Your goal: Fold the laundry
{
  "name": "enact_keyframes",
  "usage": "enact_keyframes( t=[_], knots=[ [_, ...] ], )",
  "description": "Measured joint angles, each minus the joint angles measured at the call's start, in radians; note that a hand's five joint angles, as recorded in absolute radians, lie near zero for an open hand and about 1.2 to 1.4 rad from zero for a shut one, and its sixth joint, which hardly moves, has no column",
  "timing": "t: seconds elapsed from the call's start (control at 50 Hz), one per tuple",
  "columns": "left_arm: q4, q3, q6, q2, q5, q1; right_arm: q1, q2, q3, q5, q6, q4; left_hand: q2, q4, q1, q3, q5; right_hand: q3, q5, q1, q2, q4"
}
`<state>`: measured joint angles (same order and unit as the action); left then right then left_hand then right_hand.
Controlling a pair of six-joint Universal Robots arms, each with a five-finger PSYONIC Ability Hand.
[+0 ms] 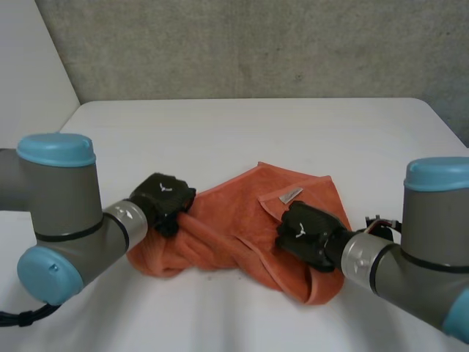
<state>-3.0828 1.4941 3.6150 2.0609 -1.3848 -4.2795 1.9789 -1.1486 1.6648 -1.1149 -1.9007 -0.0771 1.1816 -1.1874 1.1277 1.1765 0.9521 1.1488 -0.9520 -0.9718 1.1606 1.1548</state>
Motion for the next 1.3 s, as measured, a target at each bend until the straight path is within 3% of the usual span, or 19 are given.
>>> enact_keyframes(
  t=[0.16, 0.2, 0.3, 0.42, 0.58, 0.74, 0.82, 0.84, 0.92, 1.08, 1.3],
  knots=[
    [-0.102, -0.125, -0.007, -0.007, -0.012, -0.003, 0.004, 0.073, -0.246, -0.092, -0.120, 0.021, 0.006, -0.004, 0.000, 0.008, 0.000, 0.029, -0.029, -0.003, 0.011, 0.033],
    [-0.190, -0.225, -0.020, -0.018, -0.045, -0.011, 0.005, 0.091, -0.436, -0.207, -0.328, 0.084, 0.007, -0.004, 0.000, 0.009, 0.000, 0.029, -0.030, -0.003, 0.011, 0.033],
    [-0.394, -0.340, -0.064, -0.072, -0.152, -0.039, -0.015, 0.050, -0.620, -0.350, -0.699, 0.253, 0.007, -0.004, 0.000, 0.010, 0.000, 0.029, -0.031, -0.003, 0.012, 0.033],
    [-0.589, -0.285, -0.132, -0.154, -0.234, -0.059, -0.074, -0.090, -0.554, -0.387, -0.935, 0.402, 0.008, -0.004, 0.000, 0.010, 0.000, 0.029, -0.032, -0.003, 0.011, 0.033],
    [-0.596, -0.045, -0.160, -0.203, -0.224, -0.057, -0.101, -0.165, -0.293, -0.337, -0.877, 0.344, 0.008, -0.004, 0.000, 0.011, 0.000, 0.033, -0.038, -0.003, 0.011, 0.033],
    [-0.513, 0.253, -0.151, -0.206, -0.167, -0.048, -0.102, -0.044, -0.126, -0.304, -0.588, -0.041, 0.012, -0.008, 0.000, 0.015, 0.000, 0.034, -0.038, -0.003, 0.011, 0.033],
    [-0.489, 0.313, -0.145, -0.204, -0.160, -0.048, -0.103, 0.005, -0.126, -0.301, -0.526, -0.174, 0.012, -0.008, 0.000, 0.015, 0.000, -0.011, -0.003, 0.021, -0.035, -0.015],
    [-0.478, 0.328, -0.143, -0.205, -0.159, -0.049, -0.104, 0.009, -0.134, -0.299, -0.522, -0.203, 0.012, -0.008, 0.000, 0.015, 0.000, -0.217, 0.172, 0.175, -0.231, -0.213],
    [-0.451, 0.340, -0.140, -0.213, -0.160, -0.052, -0.108, -0.024, -0.154, -0.295, -0.560, -0.197, 0.012, -0.008, 0.000, 0.014, 0.000, -0.473, 0.439, 0.385, -0.486, -0.479],
    [-0.404, 0.345, -0.141, -0.246, -0.162, -0.055, -0.117, -0.127, -0.160, -0.236, -0.669, -0.069, 0.003, 0.004, 0.000, 0.012, 0.000, -0.538, 0.510, 0.435, -0.534, -0.544],
    [-0.400, 0.337, -0.142, -0.252, -0.161, -0.082, -0.208, -0.135, -0.116, -0.156, -0.653, -0.039, -0.010, 0.016, 0.000, -0.003, 0.000, -0.670, 0.649, 0.542, -0.678, -0.679]
  ],
)
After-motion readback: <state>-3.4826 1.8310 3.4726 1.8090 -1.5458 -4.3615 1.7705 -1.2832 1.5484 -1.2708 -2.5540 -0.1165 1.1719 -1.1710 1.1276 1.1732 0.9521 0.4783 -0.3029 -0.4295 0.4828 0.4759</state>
